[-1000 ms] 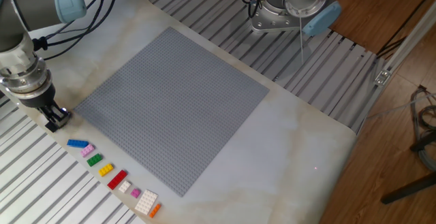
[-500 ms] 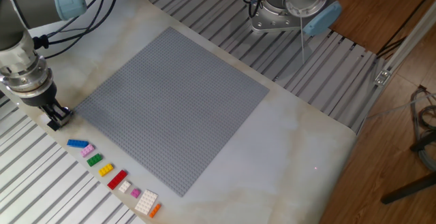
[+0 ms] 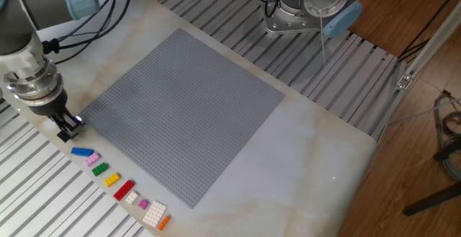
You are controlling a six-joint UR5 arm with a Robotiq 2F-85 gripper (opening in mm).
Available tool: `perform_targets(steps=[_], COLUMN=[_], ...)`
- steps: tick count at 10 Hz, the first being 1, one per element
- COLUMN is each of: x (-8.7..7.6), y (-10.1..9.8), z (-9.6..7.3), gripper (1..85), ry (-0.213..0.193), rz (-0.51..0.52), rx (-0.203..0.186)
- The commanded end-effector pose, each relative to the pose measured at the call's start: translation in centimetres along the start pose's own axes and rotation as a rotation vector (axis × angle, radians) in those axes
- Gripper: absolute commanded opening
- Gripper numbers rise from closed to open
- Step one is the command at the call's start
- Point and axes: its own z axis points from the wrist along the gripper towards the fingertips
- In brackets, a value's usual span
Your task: Stack small Lego blocks one on top of the other
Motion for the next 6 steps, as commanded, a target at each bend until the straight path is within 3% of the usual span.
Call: perform_targets(steps=[1, 6], x=[0.16, -0.07], y=[2.37, 2.88], z=[-1.37, -1.52], gripper=[1.0, 1.0], ry=[0.002, 0.007], rz=[0.02, -0.001], rx=[-0.017, -0.008])
